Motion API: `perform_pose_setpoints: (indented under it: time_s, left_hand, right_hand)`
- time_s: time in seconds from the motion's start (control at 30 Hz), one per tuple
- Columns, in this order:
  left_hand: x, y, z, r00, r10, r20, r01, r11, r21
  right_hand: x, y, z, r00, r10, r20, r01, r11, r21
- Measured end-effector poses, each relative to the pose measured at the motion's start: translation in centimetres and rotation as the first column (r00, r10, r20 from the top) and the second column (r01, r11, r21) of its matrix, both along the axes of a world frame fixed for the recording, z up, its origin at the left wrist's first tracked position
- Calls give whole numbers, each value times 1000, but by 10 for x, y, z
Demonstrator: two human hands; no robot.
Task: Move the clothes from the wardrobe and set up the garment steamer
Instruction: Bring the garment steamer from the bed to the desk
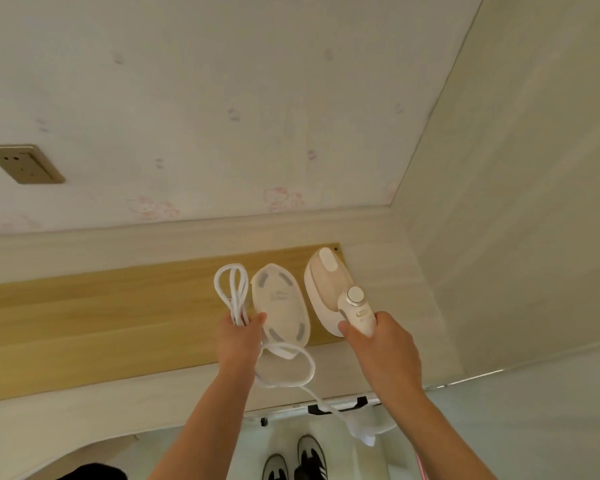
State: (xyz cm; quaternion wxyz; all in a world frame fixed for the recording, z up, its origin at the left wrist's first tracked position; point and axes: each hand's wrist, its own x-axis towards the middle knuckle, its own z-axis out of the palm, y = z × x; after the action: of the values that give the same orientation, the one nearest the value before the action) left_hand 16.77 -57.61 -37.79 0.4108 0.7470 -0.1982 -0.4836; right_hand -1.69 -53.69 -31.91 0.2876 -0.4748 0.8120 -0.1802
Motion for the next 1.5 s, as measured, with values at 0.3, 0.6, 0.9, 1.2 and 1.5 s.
perform_pose_setpoints:
  time_s: [0.3, 0.6, 0.9, 1.2, 1.5]
  left_hand:
    - [-31, -28, -18, 1000, -28, -1, 28, 996, 88]
    - [-46, -42, -27, 999, -32, -13, 33, 990, 136]
    - [-58, -60, -44, 993, -108, 42, 97, 976, 193]
    - [-56, -64, -51, 946, -276, 170, 232, 943, 237]
    - [-25, -39, -33, 992, -84, 97, 77, 994, 71]
  right_hand:
    - [-21, -29, -13, 1000, -17, -2, 17, 998, 56]
    - [-33, -38, -20, 999, -43, -1, 43, 997, 69]
    - [-38, -43, -27, 998, -59, -19, 61, 995, 84]
    - [-36, -46, -39, 998, -54, -28, 57, 992, 114]
    - [-12, -51, -46, 999, -41, 21, 39, 994, 103]
